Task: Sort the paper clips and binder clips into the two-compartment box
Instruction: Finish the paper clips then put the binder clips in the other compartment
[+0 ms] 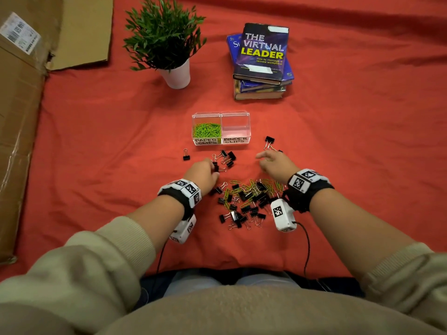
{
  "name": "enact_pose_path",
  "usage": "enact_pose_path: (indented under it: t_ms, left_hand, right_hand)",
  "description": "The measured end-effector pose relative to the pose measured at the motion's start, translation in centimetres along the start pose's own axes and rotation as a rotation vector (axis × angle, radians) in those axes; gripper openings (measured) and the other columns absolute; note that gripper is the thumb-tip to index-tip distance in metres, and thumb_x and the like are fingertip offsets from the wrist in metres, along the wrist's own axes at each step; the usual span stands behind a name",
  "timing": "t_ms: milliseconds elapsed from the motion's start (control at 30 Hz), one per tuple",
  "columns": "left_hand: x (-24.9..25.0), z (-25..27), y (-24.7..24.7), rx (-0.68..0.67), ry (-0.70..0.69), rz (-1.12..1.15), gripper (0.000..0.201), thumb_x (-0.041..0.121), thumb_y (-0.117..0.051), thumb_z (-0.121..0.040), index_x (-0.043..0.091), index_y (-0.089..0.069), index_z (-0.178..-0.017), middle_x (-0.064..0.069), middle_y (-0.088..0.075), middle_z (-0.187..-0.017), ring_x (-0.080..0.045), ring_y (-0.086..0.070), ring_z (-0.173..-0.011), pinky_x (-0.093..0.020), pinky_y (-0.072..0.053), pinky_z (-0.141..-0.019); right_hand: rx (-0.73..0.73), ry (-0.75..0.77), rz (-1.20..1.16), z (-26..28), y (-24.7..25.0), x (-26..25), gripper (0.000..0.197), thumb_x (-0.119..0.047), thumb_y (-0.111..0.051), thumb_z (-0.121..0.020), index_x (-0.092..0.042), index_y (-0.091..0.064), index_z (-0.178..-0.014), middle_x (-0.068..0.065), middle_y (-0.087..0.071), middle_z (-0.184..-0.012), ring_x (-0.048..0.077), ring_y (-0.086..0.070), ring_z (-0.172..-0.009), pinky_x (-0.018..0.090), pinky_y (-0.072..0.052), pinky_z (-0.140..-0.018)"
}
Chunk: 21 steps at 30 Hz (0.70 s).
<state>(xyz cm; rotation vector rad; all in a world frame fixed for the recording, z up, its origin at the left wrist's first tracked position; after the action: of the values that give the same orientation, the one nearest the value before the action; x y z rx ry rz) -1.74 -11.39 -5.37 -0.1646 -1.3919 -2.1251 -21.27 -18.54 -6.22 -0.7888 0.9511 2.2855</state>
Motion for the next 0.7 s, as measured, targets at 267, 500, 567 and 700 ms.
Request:
enact_pose_path:
  t_ms: [267,500,567,700]
  left_hand:
    - [4.4,1.2,-2.9,-0.041,-0.244,-0.06,0.011,0.024,-0.055,-0.092,0.02,-0.057,-0.103,-0.003,-0.067,-0.104,-0.021,-0.062,-0.088,-0.03,-0.047,-0.071]
    - [3.1,-0.1,-2.2,0.003,-0.146,-0.07,0.01,0.022,-0.051,-0.094,0.015,-0.054,-0.101,-0.007,-0.067,-0.094,-0.028,-0.063,-0.087,-0.036,-0.05,-0.071]
    - [1.8,-0.3,-0.8,0.063,-0.085,-0.026,0.01,0.021,-0.049,-0.094,0.014,-0.053,-0.099,-0.008,-0.066,-0.09,-0.029,-0.063,-0.082,-0.037,-0.051,-0.07]
    - [1.1,0.4,-0.6,0.026,-0.058,-0.034,0.007,0.024,-0.053,-0.089,0.017,-0.056,-0.087,-0.002,-0.066,-0.085,-0.024,-0.063,-0.08,-0.035,-0.052,-0.068]
  right_hand:
    - [-0.108,0.003,0.142,1.1,-2.4,0.6,0.023,-0.031,-0.063,-0.086,-0.012,-0.059,-0.075,-0.002,-0.053,-0.061,0.01,-0.044,-0.048,0.02,-0.036,-0.046]
    - [-0.03,0.043,0.365,0.7,-1.4,2.2,0.018,-0.024,-0.067,-0.084,-0.016,-0.052,-0.08,-0.004,-0.056,-0.069,0.014,-0.052,-0.059,0.022,-0.038,-0.05]
    - [0.052,0.037,0.307,0.5,0.5,2.6,0.017,-0.025,-0.066,-0.085,-0.015,-0.052,-0.082,-0.003,-0.056,-0.071,0.012,-0.05,-0.058,0.023,-0.039,-0.05]
    - [0.039,0.108,0.356,0.4,0.5,1.9,0.018,-0.026,-0.069,-0.082,-0.016,-0.056,-0.087,-0.009,-0.056,-0.075,0.01,-0.054,-0.067,0.022,-0.044,-0.058]
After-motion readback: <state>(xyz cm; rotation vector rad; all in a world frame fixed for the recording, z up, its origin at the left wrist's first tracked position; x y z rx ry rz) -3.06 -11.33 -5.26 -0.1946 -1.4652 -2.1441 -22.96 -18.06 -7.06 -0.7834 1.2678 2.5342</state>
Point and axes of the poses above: each hand's wrist, its own z-axis away from the middle knuckle, its own y-axis out of the back of the hand, x = y × z, the point moved 10 cm from there along -z, towards the middle knuckle
